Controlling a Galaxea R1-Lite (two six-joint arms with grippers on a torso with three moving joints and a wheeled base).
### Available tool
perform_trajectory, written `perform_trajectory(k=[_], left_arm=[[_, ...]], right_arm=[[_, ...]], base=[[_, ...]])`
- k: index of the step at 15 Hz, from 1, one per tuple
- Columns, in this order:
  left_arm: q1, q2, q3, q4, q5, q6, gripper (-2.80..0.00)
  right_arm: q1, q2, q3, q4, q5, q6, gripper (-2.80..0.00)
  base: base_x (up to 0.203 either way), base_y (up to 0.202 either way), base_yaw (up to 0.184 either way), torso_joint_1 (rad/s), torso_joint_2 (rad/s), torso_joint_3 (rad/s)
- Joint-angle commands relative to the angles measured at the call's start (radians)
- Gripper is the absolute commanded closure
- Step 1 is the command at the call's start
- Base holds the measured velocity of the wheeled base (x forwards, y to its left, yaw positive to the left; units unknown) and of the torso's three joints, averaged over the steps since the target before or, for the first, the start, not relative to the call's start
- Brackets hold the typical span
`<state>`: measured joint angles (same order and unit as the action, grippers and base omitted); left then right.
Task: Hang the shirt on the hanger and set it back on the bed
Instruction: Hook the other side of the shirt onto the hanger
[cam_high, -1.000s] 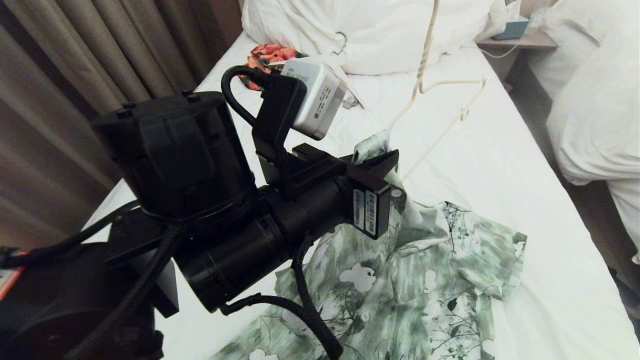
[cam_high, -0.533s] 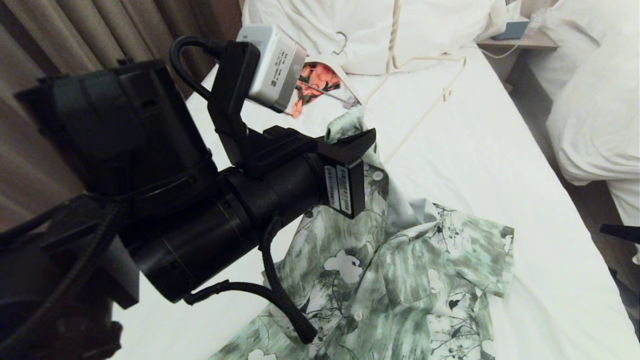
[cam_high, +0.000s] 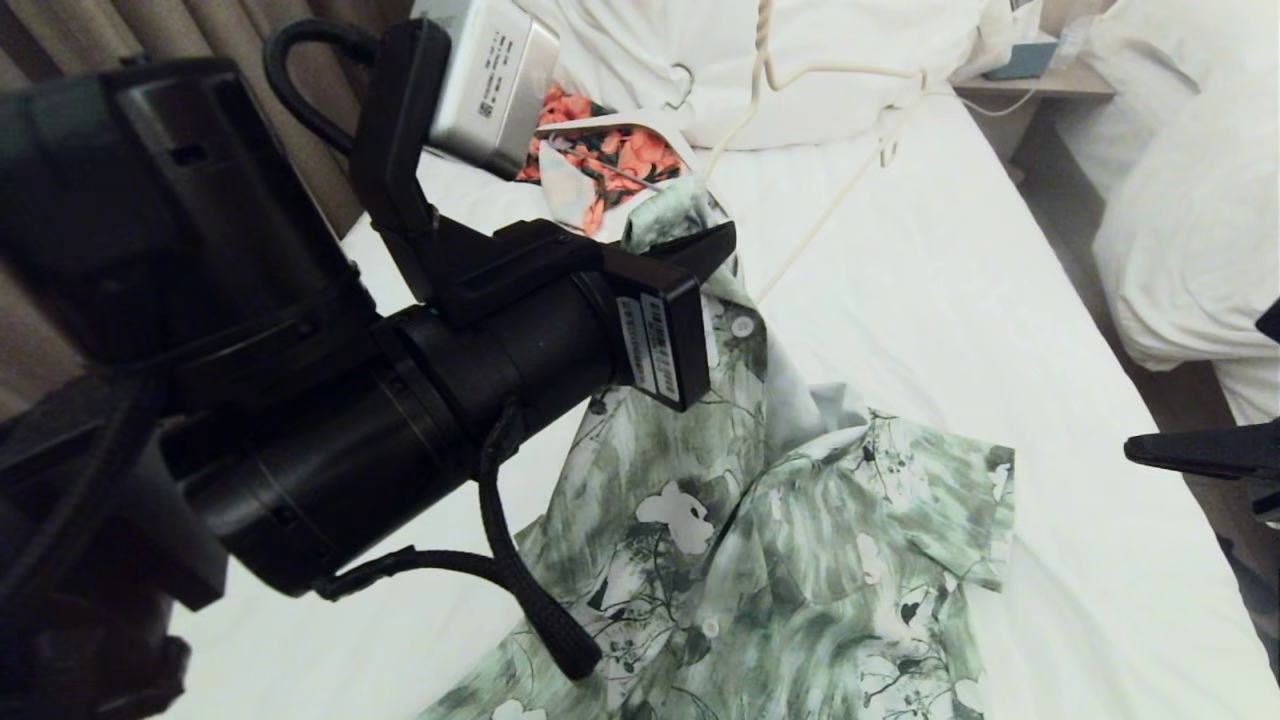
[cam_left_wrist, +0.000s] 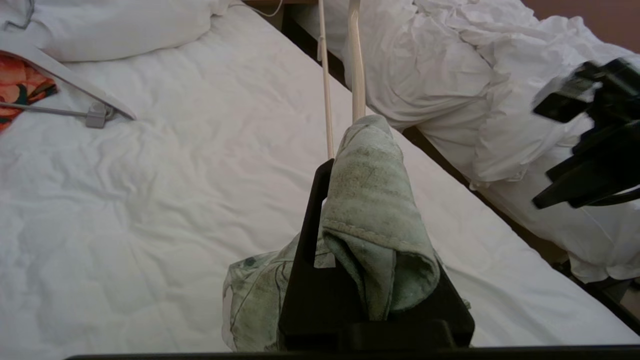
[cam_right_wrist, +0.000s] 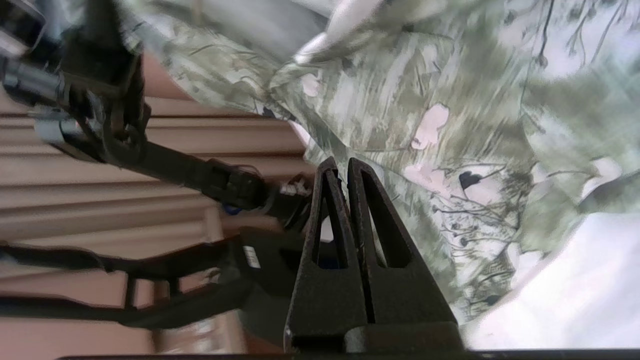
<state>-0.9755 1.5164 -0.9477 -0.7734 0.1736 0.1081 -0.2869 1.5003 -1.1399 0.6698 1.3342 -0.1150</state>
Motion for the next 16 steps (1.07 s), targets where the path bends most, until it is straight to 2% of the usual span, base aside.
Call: perform_trajectory(k=[1, 3, 6, 7, 9, 11, 13, 15, 16], left_arm=[[-0.002, -0.015, 0.001, -0.004, 0.001, 0.001, 0.0], [-0.002, -0.015, 0.001, -0.004, 0.001, 0.001, 0.0], [-0.001, -0.024, 0.002, -0.004, 0.001, 0.0, 0.0], [0.0, -0.024, 0.002, -0.004, 0.001, 0.001, 0.0], [0.0, -0.025, 0.001, -0.004, 0.0, -0.001, 0.0], [0.003, -0.025, 0.001, -0.004, 0.001, -0.001, 0.0], [0.005, -0.027, 0.0, -0.004, 0.001, -0.001, 0.0], [0.005, -0.03, 0.0, -0.004, 0.0, -0.001, 0.0], [0.005, -0.03, 0.0, -0.004, 0.0, -0.001, 0.0]], right_arm=[[0.039, 0.053, -0.043, 0.004, -0.033, 0.055, 0.0], [0.075, 0.101, -0.095, -0.011, -0.112, 0.215, 0.0], [0.129, 0.145, -0.106, -0.144, -0.205, 0.363, 0.0], [0.166, 0.163, -0.105, -0.209, -0.259, 0.415, 0.0], [0.278, 0.189, -0.103, -0.386, -0.395, 0.582, 0.0], [0.378, 0.201, -0.106, -0.52, -0.485, 0.712, 0.0], [0.447, 0.212, -0.102, -0.571, -0.582, 0.791, 0.0], [0.451, 0.215, -0.1, -0.573, -0.591, 0.814, 0.0], [0.451, 0.219, -0.1, -0.573, -0.603, 0.817, -2.8]], base=[[0.0, 0.0, 0.0, 0.0, 0.0, 0.0], [0.0, 0.0, 0.0, 0.0, 0.0, 0.0], [0.0, 0.0, 0.0, 0.0, 0.0, 0.0], [0.0, 0.0, 0.0, 0.0, 0.0, 0.0], [0.0, 0.0, 0.0, 0.0, 0.0, 0.0], [0.0, 0.0, 0.0, 0.0, 0.0, 0.0], [0.0, 0.0, 0.0, 0.0, 0.0, 0.0], [0.0, 0.0, 0.0, 0.0, 0.0, 0.0], [0.0, 0.0, 0.0, 0.0, 0.0, 0.0]])
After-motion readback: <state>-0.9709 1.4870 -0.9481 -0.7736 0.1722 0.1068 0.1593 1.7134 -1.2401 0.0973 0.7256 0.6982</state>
